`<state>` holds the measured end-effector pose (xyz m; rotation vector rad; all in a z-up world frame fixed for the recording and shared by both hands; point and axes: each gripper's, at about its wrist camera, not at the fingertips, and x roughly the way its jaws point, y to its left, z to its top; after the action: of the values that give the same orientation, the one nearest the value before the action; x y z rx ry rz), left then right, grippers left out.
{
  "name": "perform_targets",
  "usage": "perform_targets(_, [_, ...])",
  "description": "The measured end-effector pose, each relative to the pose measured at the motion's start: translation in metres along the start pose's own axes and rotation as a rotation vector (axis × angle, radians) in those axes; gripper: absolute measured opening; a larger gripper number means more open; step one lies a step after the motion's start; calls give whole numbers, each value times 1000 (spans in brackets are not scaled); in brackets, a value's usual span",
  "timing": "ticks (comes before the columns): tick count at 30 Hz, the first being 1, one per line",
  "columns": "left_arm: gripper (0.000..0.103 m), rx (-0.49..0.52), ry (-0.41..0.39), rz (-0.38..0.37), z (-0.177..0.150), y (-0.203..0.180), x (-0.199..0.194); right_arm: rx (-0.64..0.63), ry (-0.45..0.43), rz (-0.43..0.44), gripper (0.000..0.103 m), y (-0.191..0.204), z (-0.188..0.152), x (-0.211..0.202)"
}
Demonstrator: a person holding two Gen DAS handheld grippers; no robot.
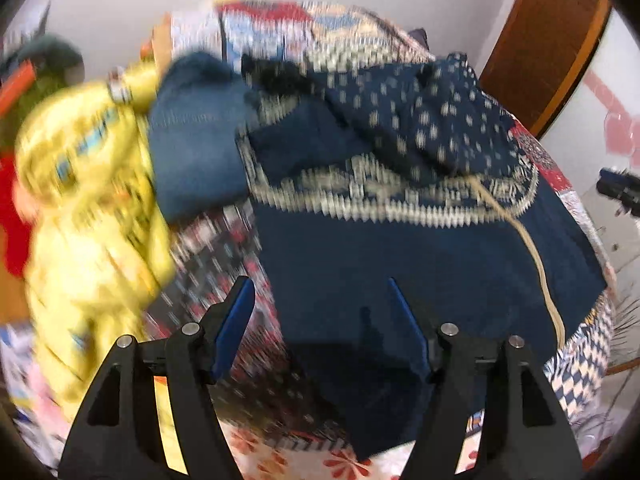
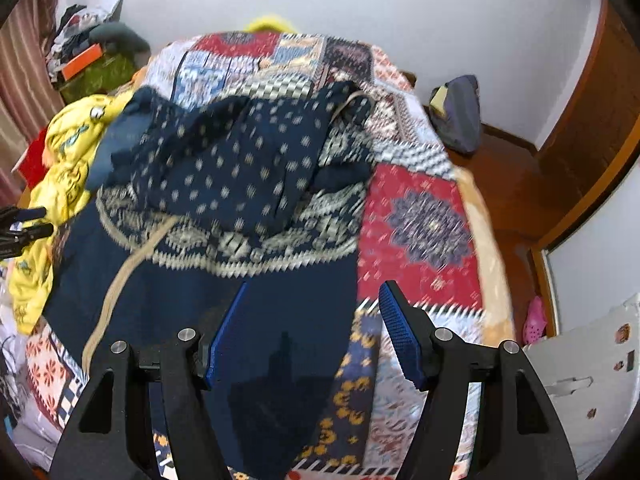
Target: Fold large clothes
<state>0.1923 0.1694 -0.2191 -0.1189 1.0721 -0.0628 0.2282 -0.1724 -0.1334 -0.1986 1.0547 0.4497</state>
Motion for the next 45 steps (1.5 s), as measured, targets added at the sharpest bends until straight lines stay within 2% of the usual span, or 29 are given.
perform_targets(5, [67,-126,70,-103,-30,13,24,39,79,21,63,1,-27,23])
perform_targets(9, [67,-188,102,-131,-48,15,35,99,141,54,63,-9,-45,35])
perform_targets(12, [67,-213,130,-120,-57,14,44,152,161,101,63,-14,-55,37])
perform_targets(15, [67,-239,126,-154,-61,10,46,166,159,125,63,-14,-61,40])
perform_targets(19, [49,-281,102,-232,-65,6,42,193,119,168,64,-14,-62,40])
perform_targets(22, [43,-266,85,-236,-68,0,40,192,89,180,63,-10,-61,44])
perform_targets(23, [37,-261,81,-226,-69,-1,40,185,84,181,62,-8,-60,45])
perform_targets(24, [33,-256,79,-214,-69,-3,39,178,78,187,52,-6,-58,45])
perform_targets(25, [24,-248,79,-201,-69,-5,40,171,77,193,40,-3,-56,46])
perform_targets(26, [15,-241,76,-184,-65,-7,40,167,76,196,35,-1,-54,47])
perform_targets(28, [11,-225,64,-158,-58,-6,35,159,73,190,13,1,-49,47])
perform_targets(29, [10,-217,50,-153,-56,-7,31,159,71,191,11,1,-47,47])
perform_targets(36, [9,-145,-101,-138,-14,-16,-12,174,-10,223,10,-5,-22,33])
perform_targets(45, [8,-167,-278,-166,68,-7,-48,187,-183,223,10,-21,49,10])
